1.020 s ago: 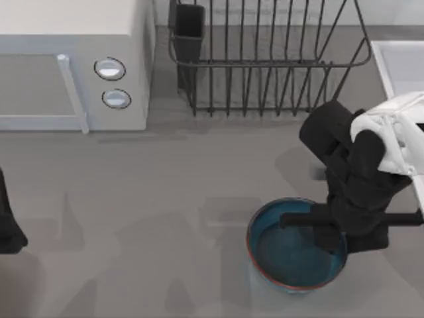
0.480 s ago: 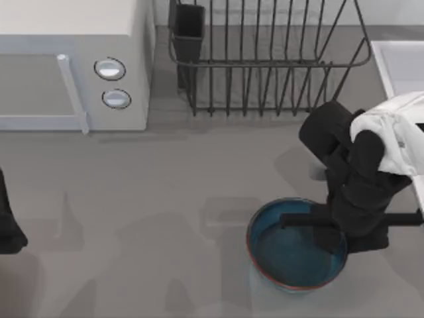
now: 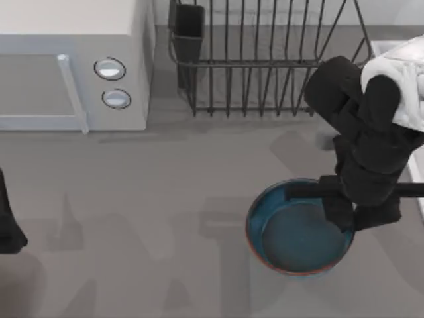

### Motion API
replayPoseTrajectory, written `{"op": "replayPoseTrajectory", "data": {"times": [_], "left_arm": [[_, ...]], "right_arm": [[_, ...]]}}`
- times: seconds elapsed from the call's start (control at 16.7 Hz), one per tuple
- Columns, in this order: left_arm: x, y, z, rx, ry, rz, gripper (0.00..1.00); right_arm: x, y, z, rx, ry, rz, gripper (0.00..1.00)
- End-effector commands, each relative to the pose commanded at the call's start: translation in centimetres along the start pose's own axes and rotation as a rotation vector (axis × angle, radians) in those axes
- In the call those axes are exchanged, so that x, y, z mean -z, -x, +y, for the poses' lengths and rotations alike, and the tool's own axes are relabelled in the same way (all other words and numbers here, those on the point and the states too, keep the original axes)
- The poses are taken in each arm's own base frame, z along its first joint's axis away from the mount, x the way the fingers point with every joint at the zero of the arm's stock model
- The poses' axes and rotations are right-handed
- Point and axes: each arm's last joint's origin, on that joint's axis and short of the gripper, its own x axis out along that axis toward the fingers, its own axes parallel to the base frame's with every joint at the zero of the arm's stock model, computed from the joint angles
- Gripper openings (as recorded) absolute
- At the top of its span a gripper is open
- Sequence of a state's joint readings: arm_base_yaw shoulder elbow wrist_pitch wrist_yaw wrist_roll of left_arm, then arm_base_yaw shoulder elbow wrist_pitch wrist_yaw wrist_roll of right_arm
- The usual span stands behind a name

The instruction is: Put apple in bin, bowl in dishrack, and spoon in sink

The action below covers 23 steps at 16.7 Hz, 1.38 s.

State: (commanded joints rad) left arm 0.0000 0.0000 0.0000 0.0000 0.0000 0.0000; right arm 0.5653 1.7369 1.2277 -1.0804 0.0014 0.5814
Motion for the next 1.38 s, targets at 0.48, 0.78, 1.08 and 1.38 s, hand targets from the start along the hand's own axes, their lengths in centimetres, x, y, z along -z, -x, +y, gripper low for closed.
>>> {"op": "replayPoseTrajectory", "data": {"times": [0.48, 0.78, 1.08, 1.38], "left_arm": [[0.0, 0.0, 0.0, 0.000, 0.000, 0.000, 1.00], [0.0, 0.0, 0.0, 0.000, 0.000, 0.000, 1.00], [0.0, 0.0, 0.0, 0.000, 0.000, 0.000, 1.00], [0.0, 0.0, 0.0, 0.000, 0.000, 0.000, 1.00]], "right_arm": [[0.4, 3.4, -0.2, -0.010, 0.004, -0.013, 0.00], [0.2, 4.7, 1.5, -0.006, 0.097, -0.201, 0.00], [0.6, 8.7, 5.6, 0.022, 0.259, -0.682, 0.00], [3.3, 14.8, 9.4, 0.033, 0.243, -1.222, 0.00]]}}
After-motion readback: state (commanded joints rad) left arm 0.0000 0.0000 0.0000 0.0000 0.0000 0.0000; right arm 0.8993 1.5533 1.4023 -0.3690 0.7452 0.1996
